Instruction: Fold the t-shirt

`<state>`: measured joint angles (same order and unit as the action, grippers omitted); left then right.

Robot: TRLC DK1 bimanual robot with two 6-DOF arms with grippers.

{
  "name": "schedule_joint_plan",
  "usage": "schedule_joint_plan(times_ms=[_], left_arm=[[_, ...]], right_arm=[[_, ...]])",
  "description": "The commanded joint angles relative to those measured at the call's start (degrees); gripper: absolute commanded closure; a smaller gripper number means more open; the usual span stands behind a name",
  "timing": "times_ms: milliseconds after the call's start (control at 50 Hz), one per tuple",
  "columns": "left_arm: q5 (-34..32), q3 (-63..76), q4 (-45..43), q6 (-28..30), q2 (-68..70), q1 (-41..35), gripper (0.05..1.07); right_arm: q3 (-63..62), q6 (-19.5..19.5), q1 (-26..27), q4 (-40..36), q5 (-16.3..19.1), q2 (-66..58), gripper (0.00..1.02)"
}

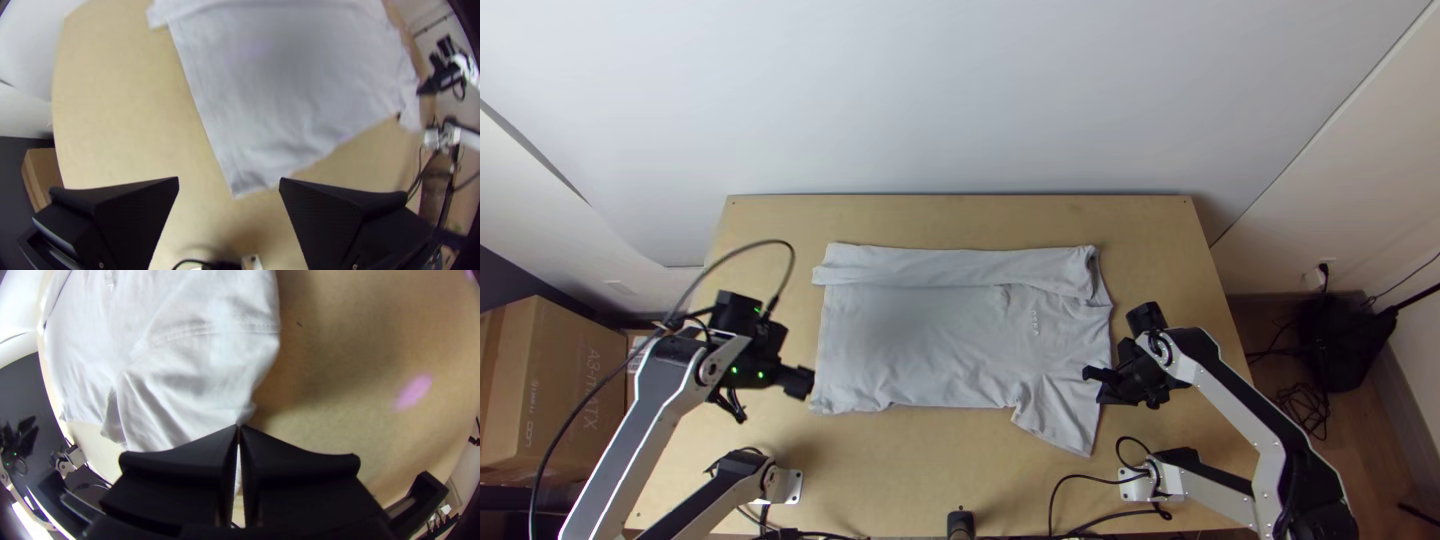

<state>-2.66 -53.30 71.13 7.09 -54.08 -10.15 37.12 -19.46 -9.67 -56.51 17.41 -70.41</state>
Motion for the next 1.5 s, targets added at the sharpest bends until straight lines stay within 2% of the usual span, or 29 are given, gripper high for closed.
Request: schedule_joint_plan(times_ms=[0, 180, 800, 980, 1000, 1100, 1240, 1360, 1420, 1480], left_arm=[[1.07, 4.87, 3.66, 3.01, 0.47, -3.12, 0.1], [4.24, 11.02, 2.17, 2.93, -1.11, -6.81, 0.1], [3.71, 10.76, -6.89, 3.63, -18.69, -8.92, 0.13], [2.74, 11.37, -11.54, 3.54, -20.71, -9.62, 0.48], [2.74, 11.55, -12.25, 3.54, -20.71, -9.62, 0.54], [2.83, 12.08, -13.92, 3.81, -20.53, -9.8, 1.05], [2.83, 12.25, -12.51, 7.06, -17.9, -6.81, 1.04], [2.83, 12.08, -10.84, 11.45, -14.38, -1.98, 1.04], [2.83, 12.43, -10.66, 13.21, -13.15, 0.22, 1.04], [2.83, 12.43, -9.79, 14.35, -12.54, 1.98, 1.04]], right_arm=[[1.2, -0.84, 0.36, -1.5, -0.18, 1.68, 1.0], [2.16, -1.98, 0.18, -3.43, -0.18, 3.88, 1.0], [4.27, -3.3, 0.0, -5.98, -0.18, 7.57, 1.0], [5.15, -3.21, 0.18, -6.42, -0.18, 7.66, 1.0], [5.15, -3.21, 0.18, -6.51, -0.18, 7.75, 1.0], [5.68, -3.04, 0.79, -6.95, -0.27, 8.01, 1.0], [6.73, -1.01, 4.13, -7.56, -1.24, 7.57, 1.0], [7.88, 1.89, 10.2, -7.56, -6.07, 3.7, 1.0], [8.4, 3.29, 13.54, -7.56, -9.59, 1.42, 1.0], [9.02, 3.56, 14.77, -7.65, -12.75, -0.25, 1.0]])
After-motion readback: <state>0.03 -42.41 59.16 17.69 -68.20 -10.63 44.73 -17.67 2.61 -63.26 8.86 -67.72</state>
